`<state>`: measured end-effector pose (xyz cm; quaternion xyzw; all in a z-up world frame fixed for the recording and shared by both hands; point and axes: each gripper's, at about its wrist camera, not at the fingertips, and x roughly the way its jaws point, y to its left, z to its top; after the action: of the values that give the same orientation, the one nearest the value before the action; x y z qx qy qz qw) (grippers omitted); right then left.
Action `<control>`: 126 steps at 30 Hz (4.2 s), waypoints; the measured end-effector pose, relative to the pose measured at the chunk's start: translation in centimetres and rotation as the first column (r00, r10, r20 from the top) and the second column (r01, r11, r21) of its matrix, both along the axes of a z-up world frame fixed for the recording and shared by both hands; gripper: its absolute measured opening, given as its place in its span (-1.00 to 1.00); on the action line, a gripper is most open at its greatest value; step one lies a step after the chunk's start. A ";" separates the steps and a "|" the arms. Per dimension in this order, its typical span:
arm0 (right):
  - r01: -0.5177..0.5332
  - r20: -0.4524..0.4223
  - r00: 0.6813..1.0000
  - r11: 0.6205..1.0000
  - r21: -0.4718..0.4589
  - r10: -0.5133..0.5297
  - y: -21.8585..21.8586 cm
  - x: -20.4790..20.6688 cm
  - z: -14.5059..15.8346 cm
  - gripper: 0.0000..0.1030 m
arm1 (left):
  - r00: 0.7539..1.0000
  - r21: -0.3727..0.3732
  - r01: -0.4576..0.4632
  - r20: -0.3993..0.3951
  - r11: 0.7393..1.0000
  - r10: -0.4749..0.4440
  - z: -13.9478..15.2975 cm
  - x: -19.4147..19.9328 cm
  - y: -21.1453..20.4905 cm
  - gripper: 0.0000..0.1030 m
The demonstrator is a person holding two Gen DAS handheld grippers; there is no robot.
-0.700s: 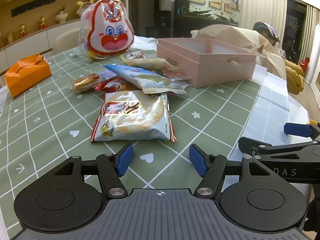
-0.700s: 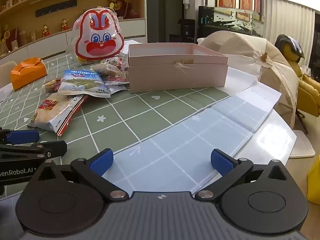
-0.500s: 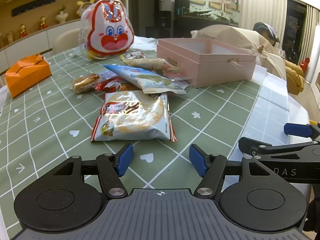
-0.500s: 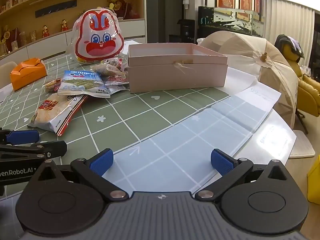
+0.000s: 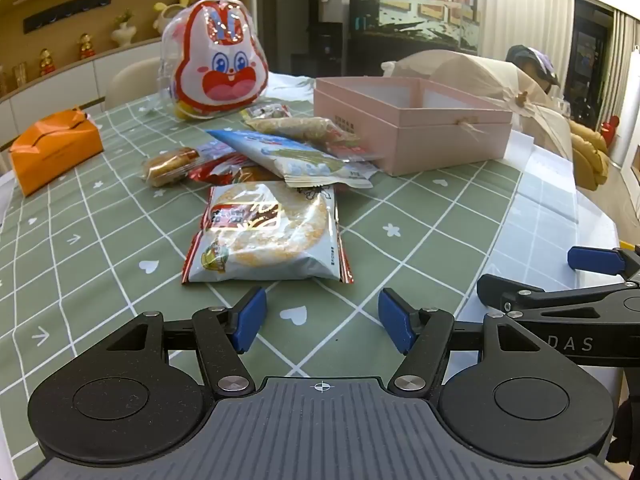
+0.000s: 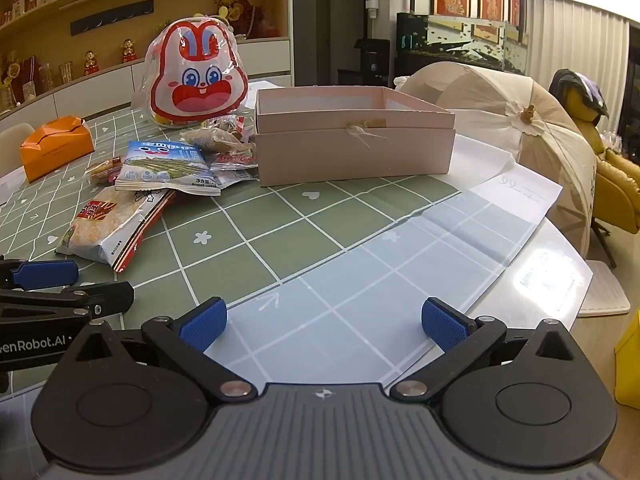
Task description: Organize snacks
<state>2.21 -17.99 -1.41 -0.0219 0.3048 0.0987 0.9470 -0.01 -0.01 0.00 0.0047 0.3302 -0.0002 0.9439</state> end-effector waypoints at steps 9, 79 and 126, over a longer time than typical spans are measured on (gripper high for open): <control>0.000 0.000 1.000 1.000 0.000 0.000 0.0 0.0 0.0 1.00 | 1.000 0.000 0.000 0.000 1.000 0.000 0.0 0.0 0.0 0.34; -0.002 -0.002 1.000 1.000 -0.002 0.002 0.0 -0.1 0.0 1.00 | 1.000 0.001 0.000 0.002 1.000 0.000 0.1 -0.3 -0.4 0.34; 0.025 -0.020 0.999 0.991 -0.135 -0.028 -3.0 8.8 14.6 0.64 | 0.977 -0.141 0.212 0.064 0.967 -0.205 23.1 11.8 3.6 -0.59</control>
<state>10.99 -20.97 13.17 -0.0806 0.3215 0.0653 0.9412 11.81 3.55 23.08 -0.0301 0.3036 -0.1235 0.9443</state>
